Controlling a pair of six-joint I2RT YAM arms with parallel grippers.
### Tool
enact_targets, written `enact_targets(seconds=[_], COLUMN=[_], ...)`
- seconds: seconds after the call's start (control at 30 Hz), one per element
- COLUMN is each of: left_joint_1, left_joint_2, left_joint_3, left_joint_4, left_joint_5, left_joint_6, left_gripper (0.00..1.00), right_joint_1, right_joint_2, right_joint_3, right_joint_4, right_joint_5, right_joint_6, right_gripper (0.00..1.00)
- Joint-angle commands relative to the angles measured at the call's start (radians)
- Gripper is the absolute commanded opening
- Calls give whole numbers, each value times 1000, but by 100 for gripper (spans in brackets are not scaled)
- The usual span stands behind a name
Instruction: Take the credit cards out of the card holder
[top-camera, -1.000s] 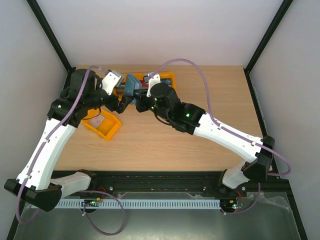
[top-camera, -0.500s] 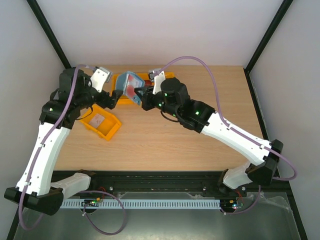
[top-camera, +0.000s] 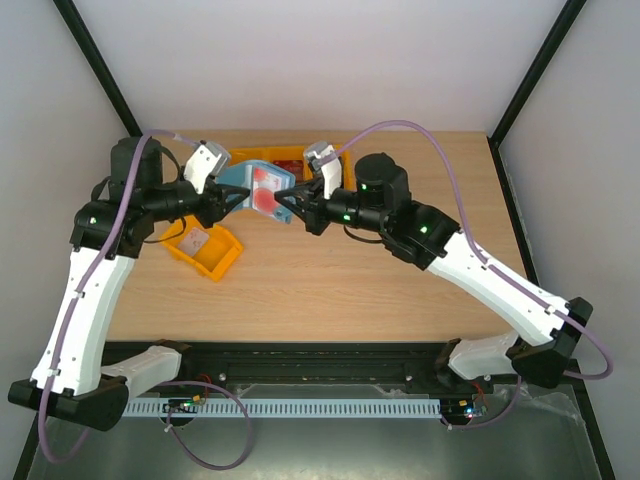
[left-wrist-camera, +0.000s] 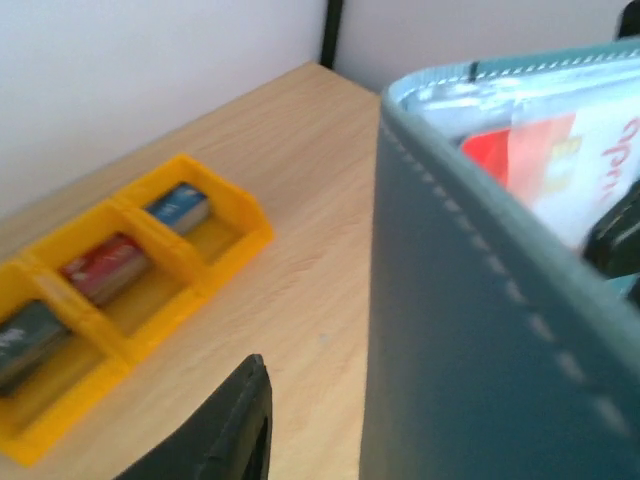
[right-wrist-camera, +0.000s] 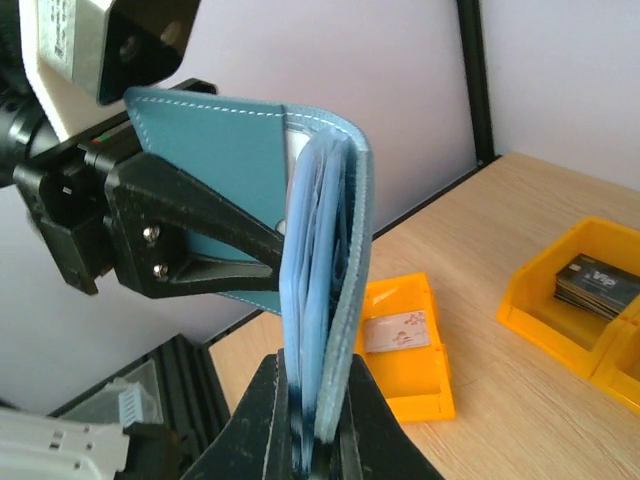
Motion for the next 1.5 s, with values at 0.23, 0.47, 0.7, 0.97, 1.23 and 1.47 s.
enact_targets(seconds=[0.23, 0.47, 0.7, 0.97, 1.23, 1.47], left_joint_1=[24, 48, 57, 32, 30, 29], left_joint_2=[-35, -53, -51, -21, -21, -36], left_joint_3=[13, -44, -32, -131, -183, -196], left_joint_4=[-59, 66, 78, 121, 155, 149], left_joint_5=[177, -198, -245, 216, 212, 209], left_joint_6=[50, -112, -99, -246, -286, -276], left_gripper=[14, 64, 78, 47, 42, 43], right_joint_1=[-49, -49, -11, 54, -5, -18], right_joint_2=[-158, -84, 126, 225, 75, 17], right_joint_3=[-137, -85, 75, 158, -36, -97], right_joint_4=[87, -58, -275, -208, 70, 201], right_joint_5=[-392, 158, 716, 495, 8, -285], right_joint_6=[-156, -38, 123, 65, 43, 21], right_gripper=[2, 2, 2, 2, 2, 2])
